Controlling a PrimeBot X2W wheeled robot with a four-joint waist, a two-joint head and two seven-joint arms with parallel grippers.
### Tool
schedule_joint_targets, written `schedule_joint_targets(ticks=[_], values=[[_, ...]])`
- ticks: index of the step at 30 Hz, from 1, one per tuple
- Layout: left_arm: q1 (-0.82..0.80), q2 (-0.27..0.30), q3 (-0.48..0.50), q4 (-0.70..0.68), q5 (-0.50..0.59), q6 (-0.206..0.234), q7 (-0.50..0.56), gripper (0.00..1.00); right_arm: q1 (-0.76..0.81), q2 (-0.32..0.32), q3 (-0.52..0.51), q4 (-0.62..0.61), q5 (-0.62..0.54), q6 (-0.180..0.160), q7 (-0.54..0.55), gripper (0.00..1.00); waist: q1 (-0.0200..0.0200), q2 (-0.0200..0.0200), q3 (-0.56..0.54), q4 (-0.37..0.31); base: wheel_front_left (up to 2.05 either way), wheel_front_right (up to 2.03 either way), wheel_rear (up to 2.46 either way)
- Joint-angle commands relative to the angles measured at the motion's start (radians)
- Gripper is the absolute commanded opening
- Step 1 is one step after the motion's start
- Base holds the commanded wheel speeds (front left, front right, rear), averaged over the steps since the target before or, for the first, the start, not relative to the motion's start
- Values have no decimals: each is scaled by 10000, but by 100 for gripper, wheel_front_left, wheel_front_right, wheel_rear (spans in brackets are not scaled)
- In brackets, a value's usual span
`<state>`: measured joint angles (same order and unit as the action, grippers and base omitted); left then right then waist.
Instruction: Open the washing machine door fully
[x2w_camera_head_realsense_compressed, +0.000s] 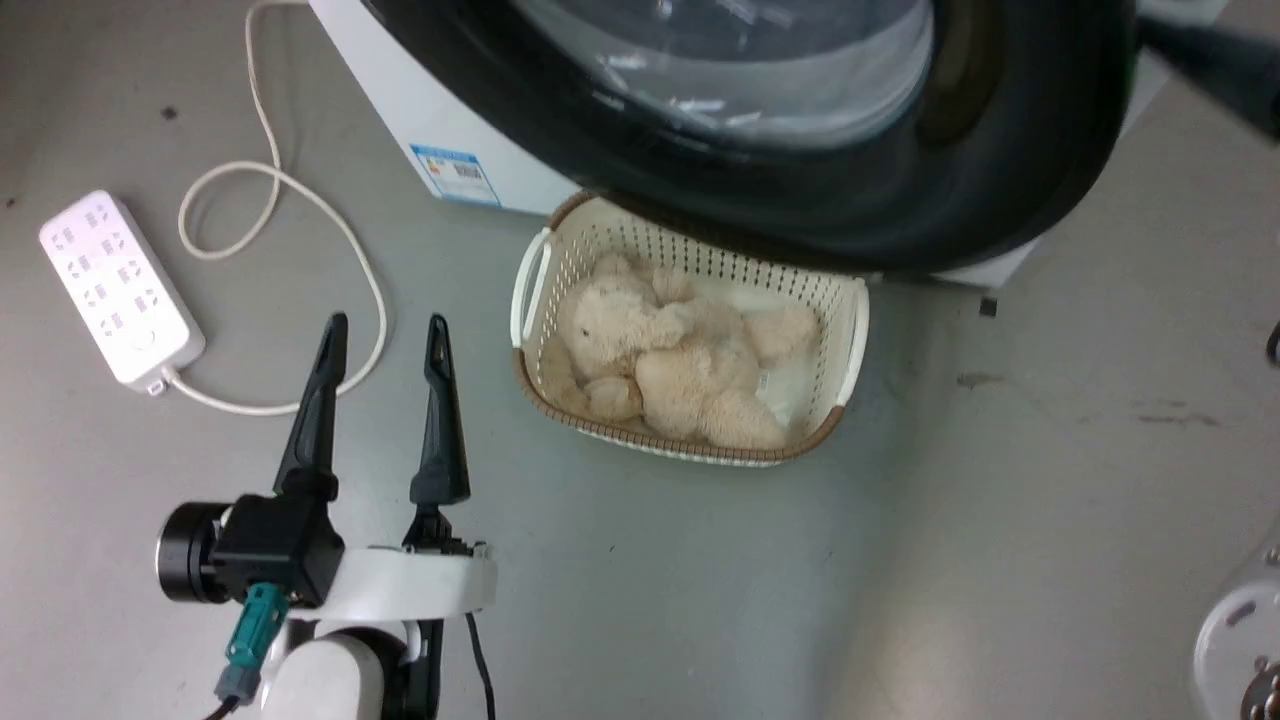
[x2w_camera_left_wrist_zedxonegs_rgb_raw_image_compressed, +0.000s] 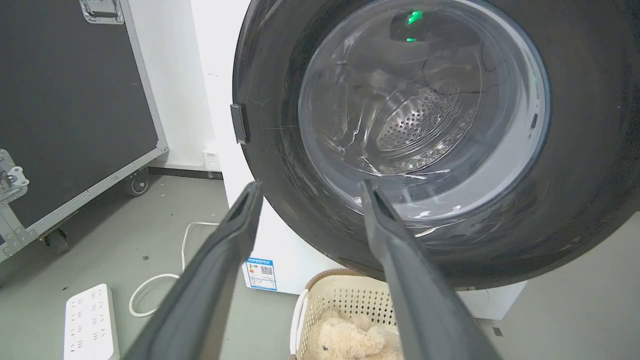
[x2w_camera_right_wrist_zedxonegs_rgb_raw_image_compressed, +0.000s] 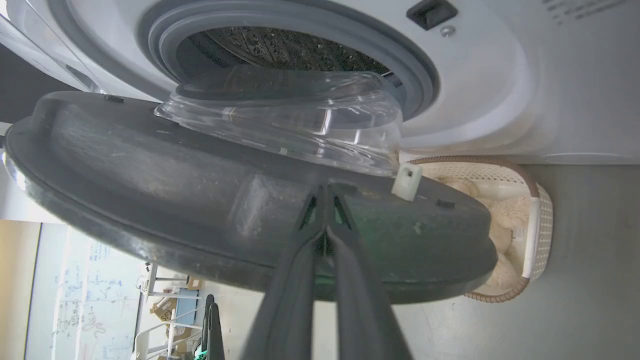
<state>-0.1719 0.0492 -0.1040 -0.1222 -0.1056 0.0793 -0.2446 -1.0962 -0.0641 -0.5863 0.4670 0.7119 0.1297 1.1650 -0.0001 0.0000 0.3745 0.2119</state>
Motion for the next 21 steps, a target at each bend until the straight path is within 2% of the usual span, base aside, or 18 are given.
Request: schedule_joint_targets(ticks=[1,4,8,9,18,19,21], values=[[169,10,23,48,67,-47,-103,100,283,126,-21,9,441,10,383,0,1,0,-314,-6,0,0,0],[367,10,2,136,86,-116,-165,100,971,134,433,170,1486,10,703,0,1,0,-650,41,0,0,0],[706,10,-22,229,170,-228,-172,100,2087,136,1427,204,2679,10,184,0,1,0,-1111,56,0,0,0],[913,10,-10,237,231,-307,-172,100,2684,137,2118,325,3368,10,-221,0,1,0,-1327,117,0,0,0],[1501,10,135,286,370,-520,-172,100,4605,138,4689,-223,5239,10,-441,0,1,0,-1981,349,0,0,0],[1713,10,118,356,414,-589,-172,100,5216,138,5652,-633,5882,10,-676,0,1,0,-2144,413,0,0,0],[1828,10,90,412,420,-640,-172,100,5576,138,6308,-935,6239,10,-885,0,1,0,-2209,454,0,0,0]])
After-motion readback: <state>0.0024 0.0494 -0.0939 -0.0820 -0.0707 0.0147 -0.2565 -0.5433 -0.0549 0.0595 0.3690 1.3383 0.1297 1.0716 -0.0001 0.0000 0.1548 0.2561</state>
